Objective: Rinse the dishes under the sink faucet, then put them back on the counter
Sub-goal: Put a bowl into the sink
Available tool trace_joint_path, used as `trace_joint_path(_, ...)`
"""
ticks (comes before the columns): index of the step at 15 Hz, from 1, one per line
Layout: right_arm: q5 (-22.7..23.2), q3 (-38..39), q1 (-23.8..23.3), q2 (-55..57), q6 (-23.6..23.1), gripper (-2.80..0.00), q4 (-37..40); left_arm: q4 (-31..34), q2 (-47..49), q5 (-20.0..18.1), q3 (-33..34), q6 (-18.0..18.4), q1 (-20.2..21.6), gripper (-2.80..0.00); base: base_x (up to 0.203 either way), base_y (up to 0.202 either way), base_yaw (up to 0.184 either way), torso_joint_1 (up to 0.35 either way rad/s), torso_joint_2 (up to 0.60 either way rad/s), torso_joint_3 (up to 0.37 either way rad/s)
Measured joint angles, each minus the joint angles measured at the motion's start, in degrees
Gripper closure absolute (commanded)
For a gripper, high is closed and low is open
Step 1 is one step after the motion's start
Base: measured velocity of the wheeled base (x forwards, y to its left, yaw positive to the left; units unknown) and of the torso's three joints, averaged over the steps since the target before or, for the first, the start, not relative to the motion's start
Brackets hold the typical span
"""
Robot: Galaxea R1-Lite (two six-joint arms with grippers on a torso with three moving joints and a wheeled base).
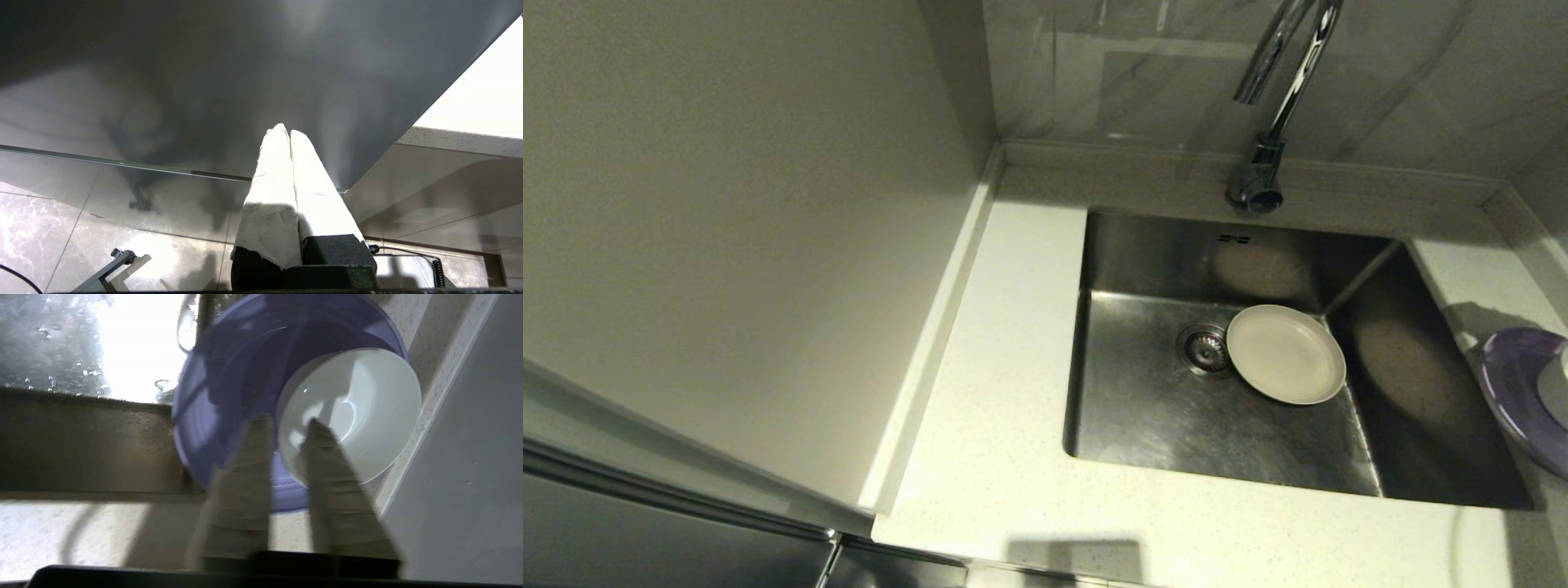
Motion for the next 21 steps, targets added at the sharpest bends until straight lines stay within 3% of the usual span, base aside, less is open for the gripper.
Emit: trace_joint_path(21,-2.9,-5.9,-3.8,15.0,-0.7,-2.8,0.3,0.0,0.0,0.0,0.0,0.0,0.0,0.0,0.0,0.0,0.0,0.0,0.0,0.0)
